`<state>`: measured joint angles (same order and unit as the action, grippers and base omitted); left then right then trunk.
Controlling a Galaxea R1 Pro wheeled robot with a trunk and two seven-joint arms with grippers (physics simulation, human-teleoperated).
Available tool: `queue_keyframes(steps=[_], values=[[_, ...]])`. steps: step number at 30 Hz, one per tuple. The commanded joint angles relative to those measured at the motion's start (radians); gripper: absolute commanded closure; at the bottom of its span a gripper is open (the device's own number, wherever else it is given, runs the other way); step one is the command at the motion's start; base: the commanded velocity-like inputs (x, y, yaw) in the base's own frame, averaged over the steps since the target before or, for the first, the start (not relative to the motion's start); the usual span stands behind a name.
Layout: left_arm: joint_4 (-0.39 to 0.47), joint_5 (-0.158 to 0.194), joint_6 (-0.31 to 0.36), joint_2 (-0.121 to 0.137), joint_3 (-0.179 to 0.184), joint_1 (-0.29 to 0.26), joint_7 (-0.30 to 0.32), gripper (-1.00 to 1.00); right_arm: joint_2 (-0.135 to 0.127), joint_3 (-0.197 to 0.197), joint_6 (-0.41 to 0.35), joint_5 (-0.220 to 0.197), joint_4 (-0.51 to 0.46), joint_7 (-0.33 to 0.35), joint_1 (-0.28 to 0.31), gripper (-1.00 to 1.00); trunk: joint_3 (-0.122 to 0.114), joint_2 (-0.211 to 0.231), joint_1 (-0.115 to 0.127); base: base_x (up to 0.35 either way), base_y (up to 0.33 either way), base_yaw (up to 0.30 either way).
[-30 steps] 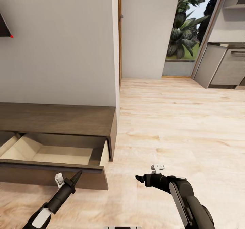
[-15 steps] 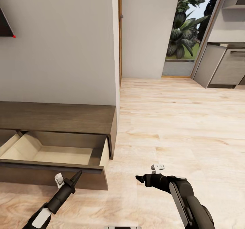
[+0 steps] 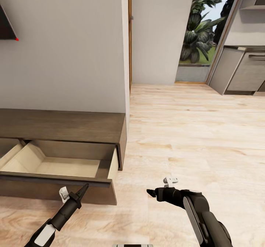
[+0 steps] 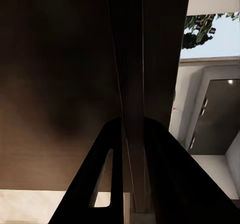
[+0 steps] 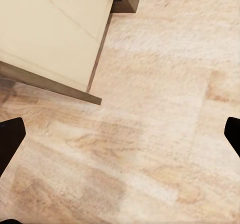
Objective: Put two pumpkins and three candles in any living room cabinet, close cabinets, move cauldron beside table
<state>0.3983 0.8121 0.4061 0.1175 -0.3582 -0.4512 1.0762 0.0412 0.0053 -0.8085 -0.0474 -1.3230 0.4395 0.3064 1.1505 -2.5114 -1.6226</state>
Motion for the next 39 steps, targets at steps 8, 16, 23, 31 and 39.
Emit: queue_keyframes(steps=[8,16,23,31,39], values=[[-0.003,-0.057,0.002,-0.001,0.015,0.000,-0.001,1.00,0.000,-0.001,-0.006,-0.005,-0.001,-0.001,0.000,-1.00,0.001,0.000,0.000,-0.002,0.000,0.000],[-0.003,-0.057,0.002,-0.001,0.015,0.000,-0.002,1.00,0.000,-0.001,-0.007,-0.005,-0.001,-0.001,0.000,-1.00,0.001,0.000,0.000,0.000,0.000,0.000],[-0.003,-0.057,0.002,-0.001,0.015,0.000,-0.002,1.00,0.000,-0.001,-0.007,-0.005,-0.001,-0.001,0.000,-1.00,0.001,0.000,0.000,-0.072,0.000,0.000],[-0.003,-0.057,0.002,-0.001,0.015,0.000,-0.004,1.00,0.000,-0.001,-0.006,-0.005,-0.001,-0.001,0.000,-1.00,0.001,0.000,0.000,-0.013,0.000,0.000],[-0.004,-0.057,0.002,-0.001,0.015,0.000,-0.004,1.00,0.000,-0.001,-0.007,-0.005,-0.001,-0.001,0.000,-1.00,0.001,0.000,0.000,0.000,0.000,0.000]])
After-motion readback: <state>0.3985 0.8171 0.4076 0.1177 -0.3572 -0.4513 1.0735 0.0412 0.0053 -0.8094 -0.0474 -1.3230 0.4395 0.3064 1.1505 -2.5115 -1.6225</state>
